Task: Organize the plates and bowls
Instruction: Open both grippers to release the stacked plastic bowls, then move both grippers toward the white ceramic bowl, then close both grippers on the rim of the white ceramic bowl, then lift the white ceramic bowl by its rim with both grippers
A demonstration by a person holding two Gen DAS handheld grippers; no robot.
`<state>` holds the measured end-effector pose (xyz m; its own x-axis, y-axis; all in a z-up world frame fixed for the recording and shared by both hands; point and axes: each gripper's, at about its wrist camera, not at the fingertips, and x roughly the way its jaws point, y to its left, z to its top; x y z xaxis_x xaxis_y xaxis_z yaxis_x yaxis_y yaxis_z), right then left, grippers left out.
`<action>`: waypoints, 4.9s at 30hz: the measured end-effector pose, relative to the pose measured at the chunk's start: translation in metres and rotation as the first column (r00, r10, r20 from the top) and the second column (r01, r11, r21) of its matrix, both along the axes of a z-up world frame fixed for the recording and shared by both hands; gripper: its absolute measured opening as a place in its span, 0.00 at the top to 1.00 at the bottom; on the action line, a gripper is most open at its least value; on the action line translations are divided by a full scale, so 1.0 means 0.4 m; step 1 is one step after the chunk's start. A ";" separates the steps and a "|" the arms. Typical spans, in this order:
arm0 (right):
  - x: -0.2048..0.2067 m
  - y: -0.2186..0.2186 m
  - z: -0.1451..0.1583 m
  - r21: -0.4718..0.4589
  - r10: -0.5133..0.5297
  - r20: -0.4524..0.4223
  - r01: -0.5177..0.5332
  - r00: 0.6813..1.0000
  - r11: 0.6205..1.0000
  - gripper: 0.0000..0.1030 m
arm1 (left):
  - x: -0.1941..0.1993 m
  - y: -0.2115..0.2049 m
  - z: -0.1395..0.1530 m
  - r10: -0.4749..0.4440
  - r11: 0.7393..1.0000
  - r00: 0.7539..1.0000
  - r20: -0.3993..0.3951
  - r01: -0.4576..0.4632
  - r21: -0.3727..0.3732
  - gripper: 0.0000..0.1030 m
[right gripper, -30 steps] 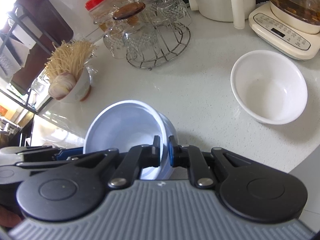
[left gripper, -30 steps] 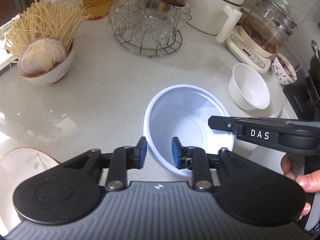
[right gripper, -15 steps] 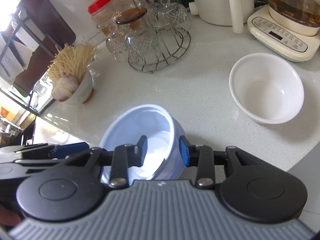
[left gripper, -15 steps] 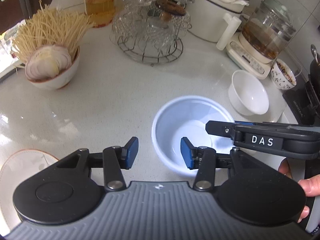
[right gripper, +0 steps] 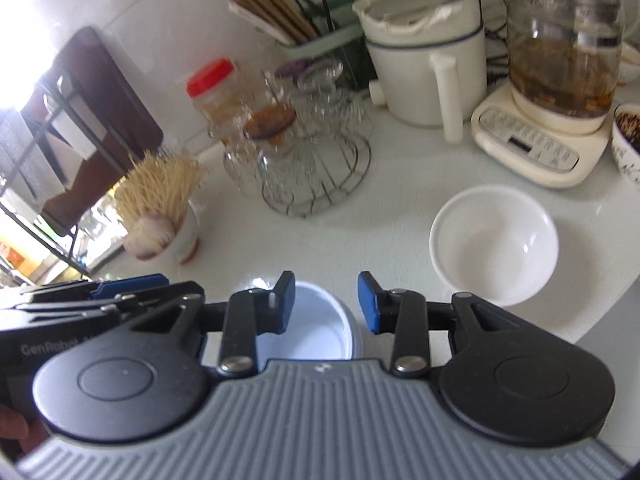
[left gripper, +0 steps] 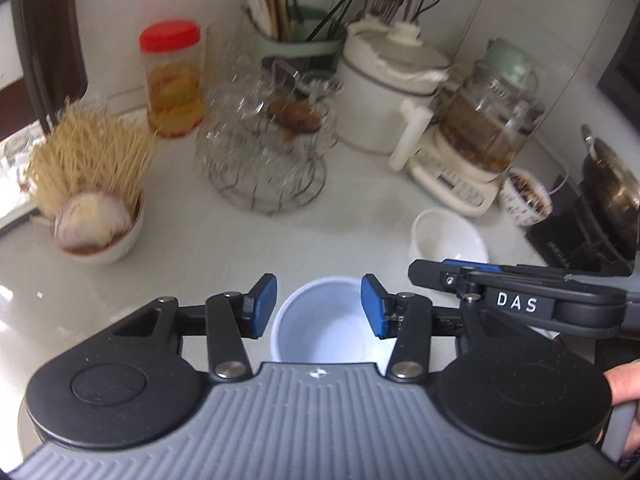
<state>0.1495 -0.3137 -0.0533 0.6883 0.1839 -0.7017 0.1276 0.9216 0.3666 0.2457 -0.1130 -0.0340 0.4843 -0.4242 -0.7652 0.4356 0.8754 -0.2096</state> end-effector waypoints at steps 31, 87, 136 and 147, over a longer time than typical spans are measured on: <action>-0.088 -0.194 0.084 -0.063 -0.174 0.147 0.185 0.974 0.981 0.62 | -0.009 -0.242 0.083 -0.176 0.982 0.977 0.119 0.183 -0.047 0.49; 0.077 -0.428 -0.255 0.160 -0.252 -0.298 0.309 0.921 0.938 0.84 | 0.263 -0.437 -0.316 -0.189 0.982 0.945 -0.266 0.186 -0.039 0.71; 0.024 -0.227 0.014 0.151 -0.078 -0.051 0.085 0.996 0.985 0.91 | 0.098 -0.159 0.008 -0.055 0.989 0.997 -0.049 0.047 -0.140 0.91; 0.035 -0.135 0.024 0.138 -0.025 -0.057 0.032 0.998 0.990 0.91 | 0.072 -0.054 0.016 -0.010 0.990 0.999 -0.049 0.004 -0.140 0.91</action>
